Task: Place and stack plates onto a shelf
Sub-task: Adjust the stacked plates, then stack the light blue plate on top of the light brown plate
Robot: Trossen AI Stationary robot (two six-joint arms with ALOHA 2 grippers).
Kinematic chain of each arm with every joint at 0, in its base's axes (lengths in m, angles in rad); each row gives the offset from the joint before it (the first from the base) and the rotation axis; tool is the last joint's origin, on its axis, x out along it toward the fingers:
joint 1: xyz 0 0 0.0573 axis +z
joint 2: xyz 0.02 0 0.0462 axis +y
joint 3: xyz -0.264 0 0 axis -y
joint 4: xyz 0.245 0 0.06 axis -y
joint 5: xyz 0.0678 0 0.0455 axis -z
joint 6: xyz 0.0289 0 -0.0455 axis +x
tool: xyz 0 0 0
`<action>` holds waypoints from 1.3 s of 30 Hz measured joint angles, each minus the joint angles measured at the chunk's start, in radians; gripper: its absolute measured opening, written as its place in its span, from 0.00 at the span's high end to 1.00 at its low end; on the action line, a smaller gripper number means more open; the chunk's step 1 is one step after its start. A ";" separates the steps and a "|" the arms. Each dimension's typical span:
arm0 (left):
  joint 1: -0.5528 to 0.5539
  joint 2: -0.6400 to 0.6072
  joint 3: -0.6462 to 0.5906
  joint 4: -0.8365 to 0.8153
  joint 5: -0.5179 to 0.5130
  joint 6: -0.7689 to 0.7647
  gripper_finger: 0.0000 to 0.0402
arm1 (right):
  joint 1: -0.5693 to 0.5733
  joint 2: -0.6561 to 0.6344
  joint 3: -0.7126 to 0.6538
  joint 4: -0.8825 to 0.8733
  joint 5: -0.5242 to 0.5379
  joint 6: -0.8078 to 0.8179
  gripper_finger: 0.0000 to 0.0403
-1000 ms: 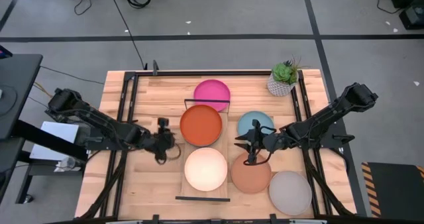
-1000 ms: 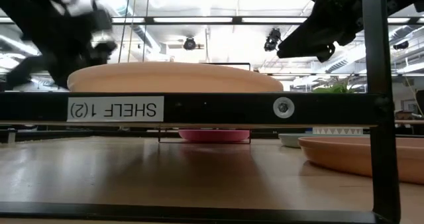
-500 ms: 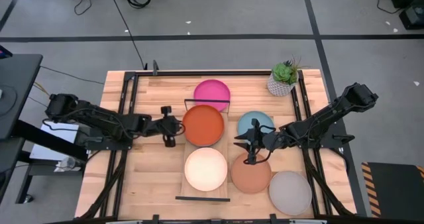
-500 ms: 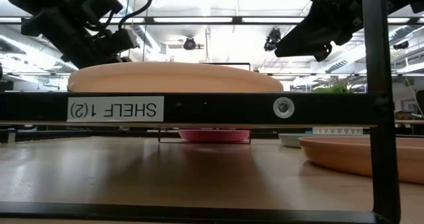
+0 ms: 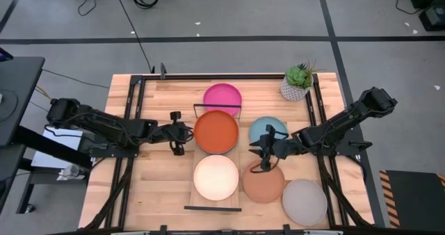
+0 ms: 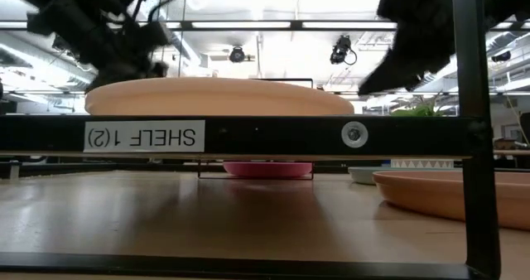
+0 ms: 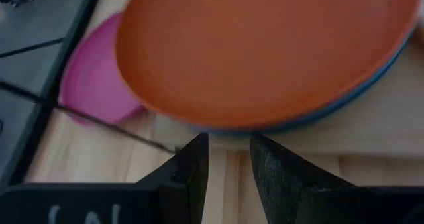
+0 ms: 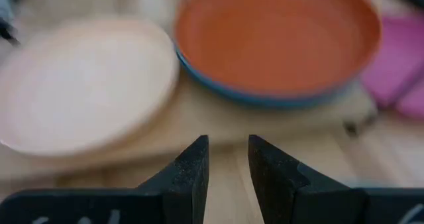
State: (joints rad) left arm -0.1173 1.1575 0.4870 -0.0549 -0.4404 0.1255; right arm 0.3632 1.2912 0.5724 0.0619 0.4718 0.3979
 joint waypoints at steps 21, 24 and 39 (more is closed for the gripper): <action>-0.097 -0.079 0.389 -0.431 -0.007 -0.070 0.71 | -0.018 0.324 0.102 -0.306 -0.054 0.209 0.74; -0.117 -0.080 0.409 -0.455 -0.008 -0.086 0.71 | -0.017 0.323 0.102 -0.307 -0.051 0.209 0.80; -0.261 -0.094 0.414 -0.317 0.182 -0.058 0.71 | 0.092 0.162 0.260 -0.522 -0.002 0.102 0.96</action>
State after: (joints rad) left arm -0.3778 1.0637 0.9012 -0.3722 -0.2588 0.0678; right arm 0.4553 1.4528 0.8320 -0.4605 0.4700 0.4998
